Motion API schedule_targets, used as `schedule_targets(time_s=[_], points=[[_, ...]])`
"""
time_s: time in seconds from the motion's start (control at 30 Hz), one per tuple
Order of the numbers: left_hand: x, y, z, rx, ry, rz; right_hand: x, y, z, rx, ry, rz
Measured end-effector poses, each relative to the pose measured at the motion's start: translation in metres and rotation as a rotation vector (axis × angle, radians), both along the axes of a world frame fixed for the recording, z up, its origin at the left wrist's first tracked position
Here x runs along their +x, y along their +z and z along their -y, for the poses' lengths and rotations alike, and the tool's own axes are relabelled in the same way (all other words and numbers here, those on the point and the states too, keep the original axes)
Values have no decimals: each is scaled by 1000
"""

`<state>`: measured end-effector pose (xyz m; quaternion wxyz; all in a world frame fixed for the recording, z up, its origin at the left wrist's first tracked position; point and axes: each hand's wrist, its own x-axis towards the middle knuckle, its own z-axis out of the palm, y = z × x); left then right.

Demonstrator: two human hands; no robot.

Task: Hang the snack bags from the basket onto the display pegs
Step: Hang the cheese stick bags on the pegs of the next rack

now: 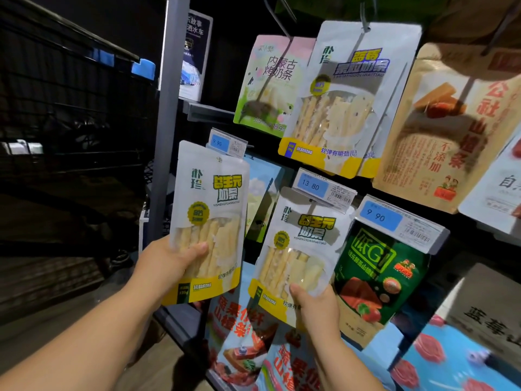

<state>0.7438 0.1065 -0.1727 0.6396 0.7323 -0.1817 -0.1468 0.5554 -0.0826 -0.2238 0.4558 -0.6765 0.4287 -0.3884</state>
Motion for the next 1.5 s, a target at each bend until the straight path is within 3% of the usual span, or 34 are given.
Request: schedule_targets(time_s=[0.23, 0.37, 0.47, 0.57, 0.63, 0.77, 0.87, 1.03, 1.23, 1.5], points=[[-6, 1, 3, -23, -69, -10, 0, -2, 27, -30, 17, -108], [-6, -2, 5, -66, -139, -78, -5, -4, 18, -88, -140, -55], [-6, -3, 6, -107, -213, -147, -9, -1, -8, -383, -246, 19], [-8, -4, 6, -139, -316, -212, -4, 5, -32, -586, -118, 40], [-12, -2, 6, -146, -386, -244, -1, 15, -41, -410, 51, 69], [-19, 1, 6, -176, -483, -312, 11, 31, -50, 227, 501, 155], [-20, 0, 5, -186, -556, -375, 18, 26, -54, 441, 628, 217], [-12, -17, 6, -89, -653, -350, 14, 6, -60, 421, 621, 265], [-17, -27, 21, 41, -659, -322, 3, -14, -65, 325, 426, 282], [-20, -41, 49, 127, -533, -210, -10, 1, -52, 185, 317, 298]])
